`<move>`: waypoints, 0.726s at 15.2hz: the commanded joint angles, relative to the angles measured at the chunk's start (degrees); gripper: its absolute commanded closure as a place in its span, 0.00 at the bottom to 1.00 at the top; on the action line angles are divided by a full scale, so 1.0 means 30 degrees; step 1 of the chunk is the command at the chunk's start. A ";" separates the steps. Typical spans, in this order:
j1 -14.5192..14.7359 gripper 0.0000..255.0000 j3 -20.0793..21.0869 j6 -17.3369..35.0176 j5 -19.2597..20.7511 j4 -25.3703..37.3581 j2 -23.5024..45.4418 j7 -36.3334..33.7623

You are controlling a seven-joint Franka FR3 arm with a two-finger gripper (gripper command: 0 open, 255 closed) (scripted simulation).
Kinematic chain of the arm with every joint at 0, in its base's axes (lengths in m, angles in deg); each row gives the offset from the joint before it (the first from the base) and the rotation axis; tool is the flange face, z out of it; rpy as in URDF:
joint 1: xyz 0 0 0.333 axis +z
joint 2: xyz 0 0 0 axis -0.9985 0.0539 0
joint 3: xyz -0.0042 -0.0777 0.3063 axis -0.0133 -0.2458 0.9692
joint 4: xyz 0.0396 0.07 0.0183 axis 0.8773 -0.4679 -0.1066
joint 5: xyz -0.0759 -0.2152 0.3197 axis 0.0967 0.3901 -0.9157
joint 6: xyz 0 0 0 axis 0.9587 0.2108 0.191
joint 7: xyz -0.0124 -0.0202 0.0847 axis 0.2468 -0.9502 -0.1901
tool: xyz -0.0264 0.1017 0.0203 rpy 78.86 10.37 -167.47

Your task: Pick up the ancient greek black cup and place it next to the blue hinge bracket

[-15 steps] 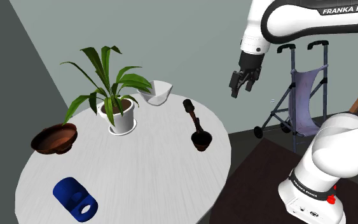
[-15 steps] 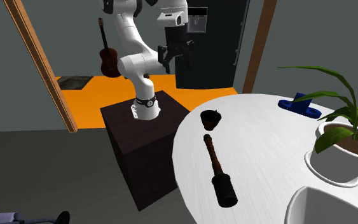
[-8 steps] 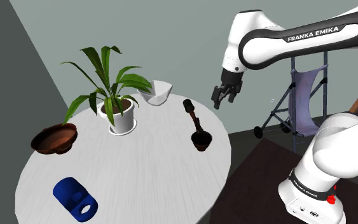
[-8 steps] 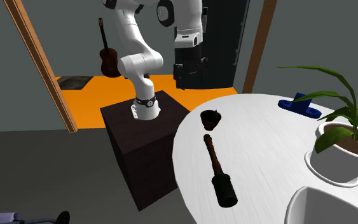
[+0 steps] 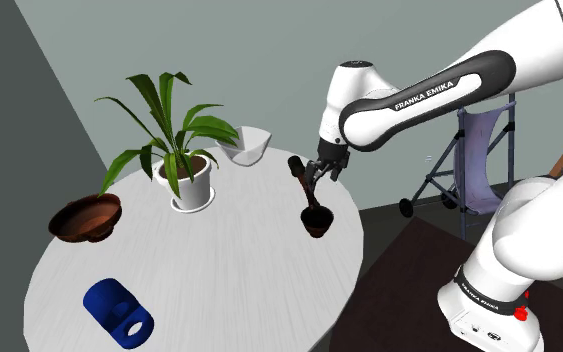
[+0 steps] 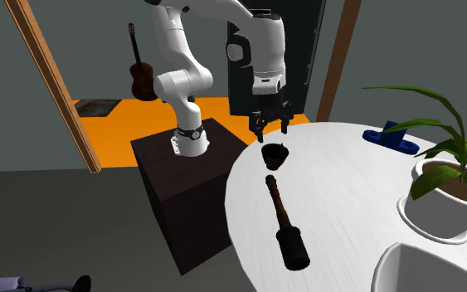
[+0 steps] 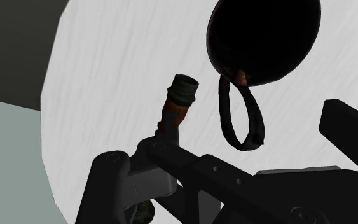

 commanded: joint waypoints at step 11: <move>-0.0063 0.00 0.0764 0.4103 0.0392 -0.0101 0.3590 -0.0799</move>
